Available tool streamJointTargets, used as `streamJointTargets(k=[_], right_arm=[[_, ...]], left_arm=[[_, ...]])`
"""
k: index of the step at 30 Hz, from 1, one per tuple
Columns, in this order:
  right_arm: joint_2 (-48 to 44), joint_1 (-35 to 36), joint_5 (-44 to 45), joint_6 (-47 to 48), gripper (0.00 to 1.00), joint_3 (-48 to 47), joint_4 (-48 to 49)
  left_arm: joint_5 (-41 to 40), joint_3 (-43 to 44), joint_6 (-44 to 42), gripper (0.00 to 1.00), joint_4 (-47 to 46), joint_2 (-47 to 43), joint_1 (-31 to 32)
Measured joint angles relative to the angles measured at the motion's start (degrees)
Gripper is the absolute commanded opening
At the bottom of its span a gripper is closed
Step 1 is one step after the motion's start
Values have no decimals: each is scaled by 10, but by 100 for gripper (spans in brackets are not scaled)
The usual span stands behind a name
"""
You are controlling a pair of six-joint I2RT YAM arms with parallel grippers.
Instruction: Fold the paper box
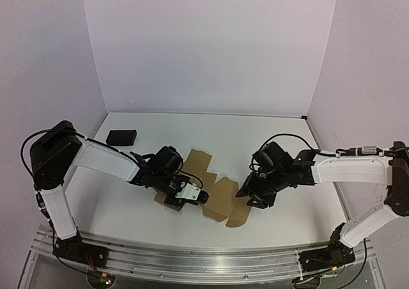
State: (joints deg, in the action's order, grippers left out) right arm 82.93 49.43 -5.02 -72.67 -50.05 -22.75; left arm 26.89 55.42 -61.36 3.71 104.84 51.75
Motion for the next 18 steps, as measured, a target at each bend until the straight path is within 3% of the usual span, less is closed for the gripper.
streamJointTargets(k=[8,18], right_arm=[[-9,-6,-2,-23,84,65,7],[-36,-42,-25,-37,92,131,61]], left_arm=[[16,20,34,0,7,-2,-4],[47,30,44,0,9,-44,-7]])
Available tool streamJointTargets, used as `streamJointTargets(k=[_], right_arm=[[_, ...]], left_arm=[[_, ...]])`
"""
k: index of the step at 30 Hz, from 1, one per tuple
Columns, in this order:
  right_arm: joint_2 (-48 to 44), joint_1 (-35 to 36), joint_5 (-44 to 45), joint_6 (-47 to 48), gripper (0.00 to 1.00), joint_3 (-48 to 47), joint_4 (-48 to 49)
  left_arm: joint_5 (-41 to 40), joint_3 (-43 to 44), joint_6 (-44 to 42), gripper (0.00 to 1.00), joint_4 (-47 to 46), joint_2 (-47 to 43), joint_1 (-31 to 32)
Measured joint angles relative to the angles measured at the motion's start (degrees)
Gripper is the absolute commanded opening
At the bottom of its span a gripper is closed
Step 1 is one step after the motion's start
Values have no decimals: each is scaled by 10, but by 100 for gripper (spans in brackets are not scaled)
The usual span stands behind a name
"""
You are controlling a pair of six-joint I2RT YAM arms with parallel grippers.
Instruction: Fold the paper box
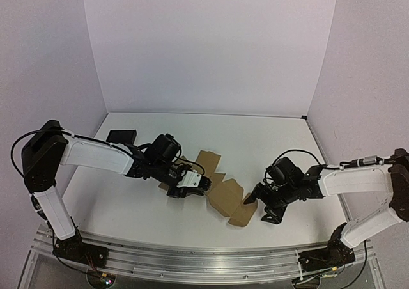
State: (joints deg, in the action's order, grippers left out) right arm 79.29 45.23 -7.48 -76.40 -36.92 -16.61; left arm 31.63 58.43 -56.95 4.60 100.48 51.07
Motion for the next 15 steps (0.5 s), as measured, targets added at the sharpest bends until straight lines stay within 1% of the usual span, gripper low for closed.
streamJointTargets(k=[1,4,8,12,15], right_arm=[[0,-5,-4,-1,94,12,21],[3,-15,-17,-15,96,48,73],[1,-16,-36,-40,95,79,166],[4,-16,-53,-84,95,116,262],[19,-16,-66,-113,93,129,322]], left_arm=[[1,0,0,0,0,-1,0],[2,0,1,0,0,-3,0],[2,0,4,0,0,-4,0],[2,1,15,0,0,-4,0],[2,6,22,0,0,-4,0]])
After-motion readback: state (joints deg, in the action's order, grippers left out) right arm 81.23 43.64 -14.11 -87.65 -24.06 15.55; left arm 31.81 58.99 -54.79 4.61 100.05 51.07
